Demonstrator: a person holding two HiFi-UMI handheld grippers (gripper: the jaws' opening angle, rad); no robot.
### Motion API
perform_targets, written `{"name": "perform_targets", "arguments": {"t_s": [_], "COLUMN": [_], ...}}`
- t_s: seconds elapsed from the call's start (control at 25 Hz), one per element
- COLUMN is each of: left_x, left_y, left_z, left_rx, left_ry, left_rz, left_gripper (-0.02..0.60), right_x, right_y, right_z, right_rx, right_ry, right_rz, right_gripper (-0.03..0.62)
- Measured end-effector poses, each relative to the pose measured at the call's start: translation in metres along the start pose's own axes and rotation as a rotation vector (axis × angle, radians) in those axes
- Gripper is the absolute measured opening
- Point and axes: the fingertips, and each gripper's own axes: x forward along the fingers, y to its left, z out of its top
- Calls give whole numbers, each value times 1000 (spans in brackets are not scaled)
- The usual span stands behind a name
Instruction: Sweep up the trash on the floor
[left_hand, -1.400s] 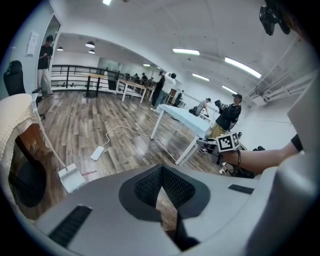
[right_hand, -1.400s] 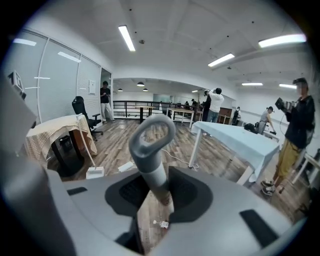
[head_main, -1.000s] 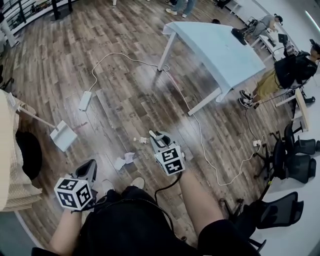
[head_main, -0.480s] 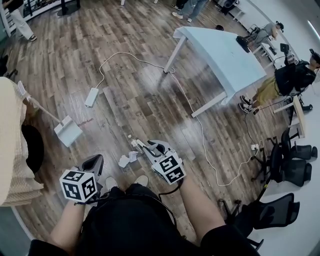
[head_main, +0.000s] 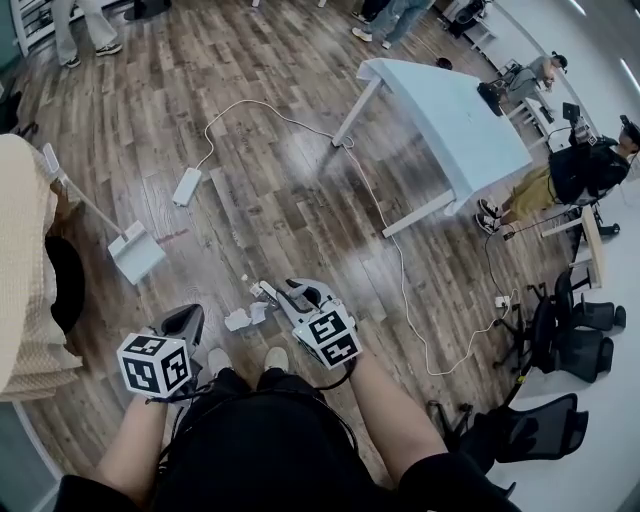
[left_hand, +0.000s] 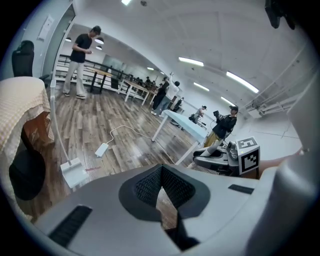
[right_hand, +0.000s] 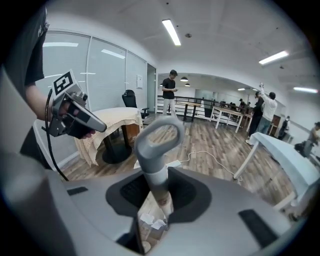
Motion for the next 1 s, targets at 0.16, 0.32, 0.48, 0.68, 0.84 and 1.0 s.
{"name": "perform_targets", "arguments": {"t_s": [0.16,0.32,0.48,0.68,0.84,1.0], "left_x": [-1,6,16,27,28,33], "left_y": [0,-17,-43,-71,-88,-112], "left_z": [-2,-3,-1,8,33,52], "left_rx": [-32,-20,9,55,142,248], "left_ry": [-24,-23,-27,-40,-91,-129], "left_rz": [32,22,0,-8,42,69], "left_gripper": [-6,-5,-6,-6,-6,-6], "right_x": [-1,-11,-28,-64,-111,-150], "right_y": [-17,-44,-78,-120,-138,-141], "right_z": [2,-2,-10,-7,20,45], "right_rx": [62,104,140,216,288,315], "right_ry": [-36,-60,-78,-133,-241,-326], "right_rz": [-55,-124,-204,-320,-414,-485], "right_gripper": [107,104,103,103,103,103]}}
